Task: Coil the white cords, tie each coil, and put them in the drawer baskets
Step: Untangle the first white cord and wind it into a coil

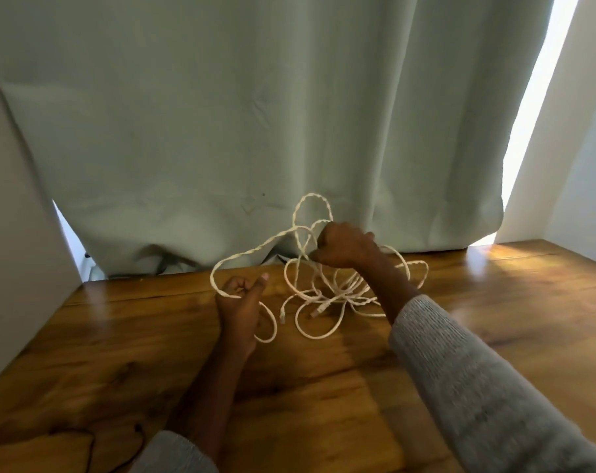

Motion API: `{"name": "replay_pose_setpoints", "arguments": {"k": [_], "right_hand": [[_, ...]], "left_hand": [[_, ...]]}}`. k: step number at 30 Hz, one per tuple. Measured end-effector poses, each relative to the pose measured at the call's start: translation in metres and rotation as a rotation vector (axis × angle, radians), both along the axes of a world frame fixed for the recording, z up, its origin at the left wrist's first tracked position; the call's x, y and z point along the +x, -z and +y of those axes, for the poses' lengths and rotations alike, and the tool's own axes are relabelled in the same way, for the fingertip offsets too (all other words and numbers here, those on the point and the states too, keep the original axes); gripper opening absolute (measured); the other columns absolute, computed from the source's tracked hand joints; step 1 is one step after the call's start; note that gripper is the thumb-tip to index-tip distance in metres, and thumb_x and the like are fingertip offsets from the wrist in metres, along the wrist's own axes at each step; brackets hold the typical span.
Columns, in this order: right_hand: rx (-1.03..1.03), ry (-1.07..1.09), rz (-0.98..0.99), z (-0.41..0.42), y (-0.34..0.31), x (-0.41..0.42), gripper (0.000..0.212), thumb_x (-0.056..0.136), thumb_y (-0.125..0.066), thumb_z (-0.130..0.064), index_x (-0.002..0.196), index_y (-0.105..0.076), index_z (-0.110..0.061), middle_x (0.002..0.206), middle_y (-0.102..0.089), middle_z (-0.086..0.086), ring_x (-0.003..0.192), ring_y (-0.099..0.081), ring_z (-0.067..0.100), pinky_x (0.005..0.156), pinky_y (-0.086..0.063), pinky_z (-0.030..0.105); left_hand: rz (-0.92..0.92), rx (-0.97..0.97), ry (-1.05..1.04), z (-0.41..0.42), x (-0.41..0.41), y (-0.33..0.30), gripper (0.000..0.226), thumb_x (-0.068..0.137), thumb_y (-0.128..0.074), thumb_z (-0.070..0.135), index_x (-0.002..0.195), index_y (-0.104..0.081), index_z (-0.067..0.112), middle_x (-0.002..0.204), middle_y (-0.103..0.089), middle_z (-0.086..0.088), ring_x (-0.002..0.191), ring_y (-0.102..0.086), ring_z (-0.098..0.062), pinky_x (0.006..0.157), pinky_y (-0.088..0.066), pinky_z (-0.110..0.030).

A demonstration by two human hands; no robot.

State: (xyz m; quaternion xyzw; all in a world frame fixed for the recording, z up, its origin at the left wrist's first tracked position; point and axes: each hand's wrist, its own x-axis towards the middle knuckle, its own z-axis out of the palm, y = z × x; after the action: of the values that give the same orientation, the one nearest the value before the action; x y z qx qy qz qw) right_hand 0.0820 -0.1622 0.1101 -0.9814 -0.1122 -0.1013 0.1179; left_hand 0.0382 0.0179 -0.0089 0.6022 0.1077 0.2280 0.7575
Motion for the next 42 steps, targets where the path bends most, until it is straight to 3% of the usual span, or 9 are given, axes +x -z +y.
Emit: {"name": "replay_pose_setpoints", "arguments": {"k": [6,11,18,22,27,30,35,39,42], "right_hand": [[0.150,-0.104,-0.007,0.006,-0.033,0.007,0.034,0.088,-0.063,-0.030,0.057,-0.065,-0.017,0.058,-0.068,-0.004,0.053,-0.062,0.008,0.061,-0.047,0.024],[0.334,-0.156,0.031,0.016,-0.052,-0.010,0.022,0.086,-0.065,-0.023,0.077,-0.073,-0.004,0.070,-0.076,0.003,0.067,-0.074,0.022,0.046,-0.046,0.020],[0.210,-0.271,0.038,0.036,-0.039,-0.015,0.022,0.087,-0.074,-0.027,0.088,-0.073,-0.006,0.085,-0.076,0.007,0.079,-0.073,0.025,0.078,-0.061,0.039],[0.271,-0.407,0.180,0.005,0.002,-0.020,0.046,0.082,-0.081,-0.033,0.120,-0.060,-0.018,0.105,-0.071,0.001,0.092,-0.070,0.018,0.083,-0.057,0.035],[0.134,-0.394,0.044,-0.030,0.047,-0.020,0.017,0.083,-0.080,-0.029,0.089,-0.072,-0.015,0.087,-0.071,0.000,0.082,-0.067,0.015,0.076,-0.058,0.042],[0.046,-0.370,0.032,-0.047,0.037,-0.018,0.015,0.083,-0.076,-0.010,0.094,-0.072,-0.019,0.100,-0.067,-0.005,0.090,-0.065,0.016,0.078,-0.057,0.038],[-0.299,-0.098,-0.049,-0.065,0.040,-0.013,0.026,0.080,-0.077,-0.020,0.101,-0.068,-0.033,0.134,-0.050,-0.003,0.127,-0.045,0.023,0.098,-0.042,0.052],[-0.115,-0.244,-0.099,-0.053,0.044,-0.028,0.052,0.074,-0.081,-0.039,0.121,-0.060,-0.035,0.142,-0.038,-0.001,0.127,-0.036,0.024,0.100,-0.038,0.050],[-0.089,-0.318,-0.174,-0.032,0.048,-0.038,0.040,0.082,-0.076,-0.036,0.117,-0.059,-0.031,0.126,-0.051,-0.002,0.117,-0.046,0.019,0.093,-0.038,0.039]], "left_hand": [[-0.101,-0.097,0.301,-0.011,-0.007,-0.013,0.019,0.095,-0.063,0.021,0.080,-0.057,0.011,0.055,-0.039,0.000,0.039,-0.028,-0.008,0.040,-0.021,-0.020],[-0.103,0.013,0.403,-0.028,-0.010,-0.017,0.019,0.091,-0.069,0.023,0.103,-0.073,0.009,0.053,-0.045,0.002,0.039,-0.030,-0.008,0.038,-0.024,-0.019],[-0.085,0.021,0.446,-0.040,-0.011,-0.017,0.019,0.094,-0.065,0.022,0.096,-0.072,0.004,0.051,-0.038,0.002,0.040,-0.026,-0.007,0.039,-0.021,-0.019],[-0.152,-0.271,0.472,-0.023,-0.007,-0.026,0.022,0.101,-0.051,0.019,0.088,-0.063,0.006,0.049,-0.041,0.005,0.034,-0.027,-0.004,0.035,-0.020,-0.016],[-0.180,-0.459,0.502,-0.002,-0.004,-0.028,0.029,0.104,-0.044,0.024,0.082,-0.055,0.008,0.048,-0.033,0.004,0.031,-0.024,-0.005,0.035,-0.019,-0.013],[-0.170,-0.566,0.496,0.009,-0.003,-0.025,0.032,0.104,-0.042,0.028,0.078,-0.052,0.013,0.047,-0.033,0.006,0.030,-0.025,-0.005,0.033,-0.019,-0.014],[-0.202,-0.712,0.539,0.028,0.002,-0.018,0.033,0.102,-0.042,0.036,0.078,-0.050,0.016,0.044,-0.033,0.007,0.029,-0.025,-0.006,0.031,-0.021,-0.018],[-0.219,-0.771,0.533,0.029,0.003,-0.014,0.033,0.103,-0.040,0.035,0.077,-0.050,0.017,0.044,-0.034,0.007,0.030,-0.026,-0.006,0.034,-0.020,-0.019],[-0.253,-0.804,0.548,0.028,0.003,-0.015,0.031,0.101,-0.040,0.033,0.077,-0.049,0.017,0.043,-0.035,0.007,0.030,-0.027,-0.006,0.035,-0.019,-0.019]]}}
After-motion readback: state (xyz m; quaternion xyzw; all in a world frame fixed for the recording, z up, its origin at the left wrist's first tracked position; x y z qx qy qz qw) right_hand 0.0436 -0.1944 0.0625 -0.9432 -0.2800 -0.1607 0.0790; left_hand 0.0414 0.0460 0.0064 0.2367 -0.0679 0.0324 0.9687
